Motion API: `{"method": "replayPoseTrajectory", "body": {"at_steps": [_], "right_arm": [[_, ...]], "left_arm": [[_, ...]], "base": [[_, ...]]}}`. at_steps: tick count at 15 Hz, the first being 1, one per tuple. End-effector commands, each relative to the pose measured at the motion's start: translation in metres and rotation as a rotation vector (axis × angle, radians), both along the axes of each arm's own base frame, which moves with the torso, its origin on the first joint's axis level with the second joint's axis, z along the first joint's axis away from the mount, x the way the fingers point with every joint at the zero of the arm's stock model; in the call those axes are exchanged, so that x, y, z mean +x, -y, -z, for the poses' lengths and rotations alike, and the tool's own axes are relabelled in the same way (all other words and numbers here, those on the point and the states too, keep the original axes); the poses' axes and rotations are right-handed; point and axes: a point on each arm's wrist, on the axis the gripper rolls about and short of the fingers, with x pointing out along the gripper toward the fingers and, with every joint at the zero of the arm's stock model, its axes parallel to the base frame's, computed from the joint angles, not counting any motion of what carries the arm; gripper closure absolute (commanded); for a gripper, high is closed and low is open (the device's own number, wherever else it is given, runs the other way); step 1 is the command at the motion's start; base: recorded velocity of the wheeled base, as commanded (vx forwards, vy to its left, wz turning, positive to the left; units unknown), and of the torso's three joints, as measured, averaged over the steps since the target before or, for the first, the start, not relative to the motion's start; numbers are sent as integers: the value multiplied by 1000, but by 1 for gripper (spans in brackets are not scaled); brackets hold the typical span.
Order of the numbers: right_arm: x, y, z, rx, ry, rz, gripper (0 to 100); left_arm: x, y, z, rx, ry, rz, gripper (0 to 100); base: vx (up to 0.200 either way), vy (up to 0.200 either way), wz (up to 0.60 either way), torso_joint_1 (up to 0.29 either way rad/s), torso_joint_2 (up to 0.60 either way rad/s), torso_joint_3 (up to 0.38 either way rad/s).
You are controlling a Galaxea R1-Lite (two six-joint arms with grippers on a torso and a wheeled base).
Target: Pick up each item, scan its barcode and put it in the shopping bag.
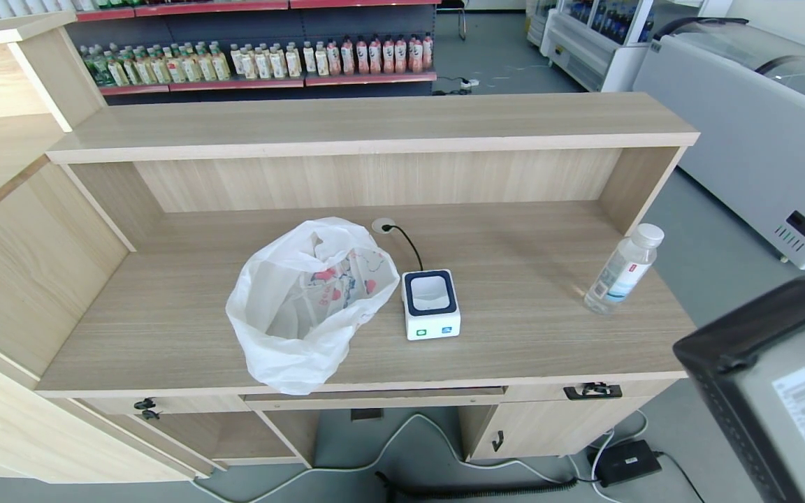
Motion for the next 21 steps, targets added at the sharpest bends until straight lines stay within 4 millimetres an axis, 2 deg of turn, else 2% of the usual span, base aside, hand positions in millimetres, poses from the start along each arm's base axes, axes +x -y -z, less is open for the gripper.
{"method": "replayPoseTrajectory", "body": {"at_steps": [1, 6, 8, 11, 13, 15, 18, 21], "right_arm": [[1, 0, 0, -1, -3, 0, 100], [1, -1, -3, 8, -6, -1, 100], [2, -1, -6, 39, -76, 8, 100], [26, 14, -15, 359, -615, 316, 100], [40, 30, -20, 593, -819, 464, 100], [40, 48, -19, 764, -916, 543, 100], [33, 50, -23, 824, -1012, 450, 100], [32, 51, -23, 838, -1017, 459, 100]], "left_arm": [[0, 0, 0, 0, 1, 0, 0], [0, 0, 0, 0, 1, 0, 0], [0, 0, 0, 0, 1, 0, 0], [0, 0, 0, 0, 1, 0, 0], [0, 0, 0, 0, 1, 0, 0], [0, 0, 0, 0, 1, 0, 0], [0, 0, 0, 0, 1, 0, 0], [0, 0, 0, 0, 1, 0, 0]], "base": [[0, 0, 0, 0, 0, 0], [0, 0, 0, 0, 0, 0], [0, 0, 0, 0, 0, 0], [0, 0, 0, 0, 0, 0], [0, 0, 0, 0, 0, 0], [0, 0, 0, 0, 0, 0], [0, 0, 0, 0, 0, 0], [0, 0, 0, 0, 0, 0]]}}
